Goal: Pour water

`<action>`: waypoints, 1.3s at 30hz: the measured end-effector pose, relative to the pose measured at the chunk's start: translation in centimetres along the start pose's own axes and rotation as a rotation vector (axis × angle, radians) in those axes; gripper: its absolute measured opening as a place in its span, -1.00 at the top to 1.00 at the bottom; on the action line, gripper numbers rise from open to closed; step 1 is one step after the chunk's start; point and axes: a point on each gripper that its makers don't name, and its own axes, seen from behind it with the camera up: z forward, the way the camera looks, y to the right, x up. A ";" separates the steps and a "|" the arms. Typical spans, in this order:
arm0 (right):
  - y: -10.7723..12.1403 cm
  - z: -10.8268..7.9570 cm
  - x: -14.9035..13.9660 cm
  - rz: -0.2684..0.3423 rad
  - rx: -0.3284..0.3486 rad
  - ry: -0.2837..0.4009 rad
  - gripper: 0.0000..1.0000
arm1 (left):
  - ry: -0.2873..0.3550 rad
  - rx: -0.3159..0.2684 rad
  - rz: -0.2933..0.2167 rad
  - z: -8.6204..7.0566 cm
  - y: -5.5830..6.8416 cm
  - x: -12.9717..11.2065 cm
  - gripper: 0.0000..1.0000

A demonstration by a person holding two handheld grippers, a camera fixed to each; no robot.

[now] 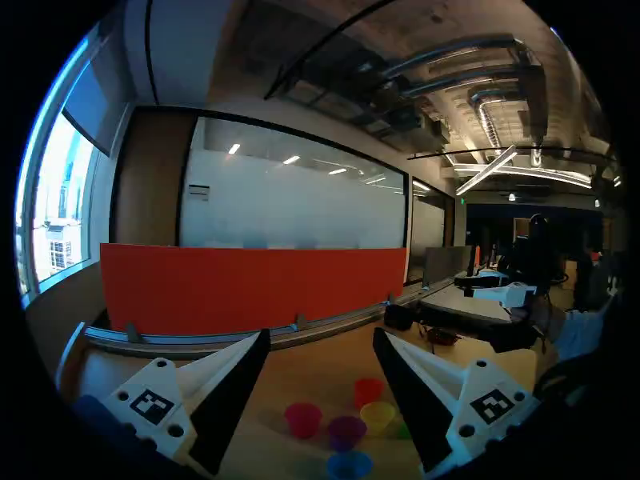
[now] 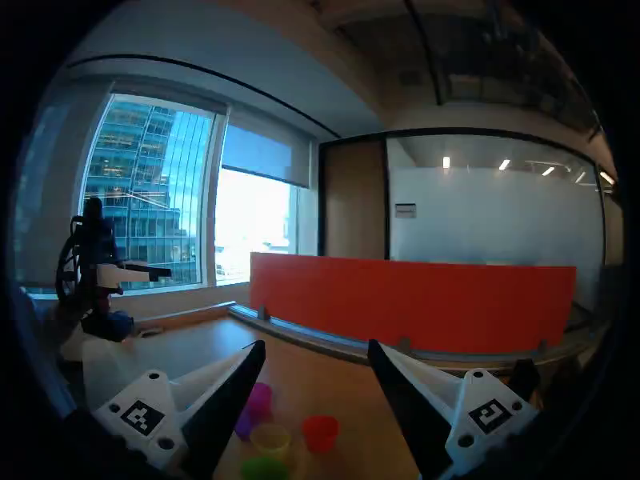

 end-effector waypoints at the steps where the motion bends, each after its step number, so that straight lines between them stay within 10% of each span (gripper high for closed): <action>1: -0.2 0.0 0.1 0.000 0.008 0.000 -0.98 | 0.003 -0.012 -0.001 0.1 0.1 0.0 -0.90; 39: -3.2 -0.9 -6.5 -0.088 0.186 -0.221 -0.98 | -0.165 -0.112 0.055 0.6 1.3 -7.9 -0.91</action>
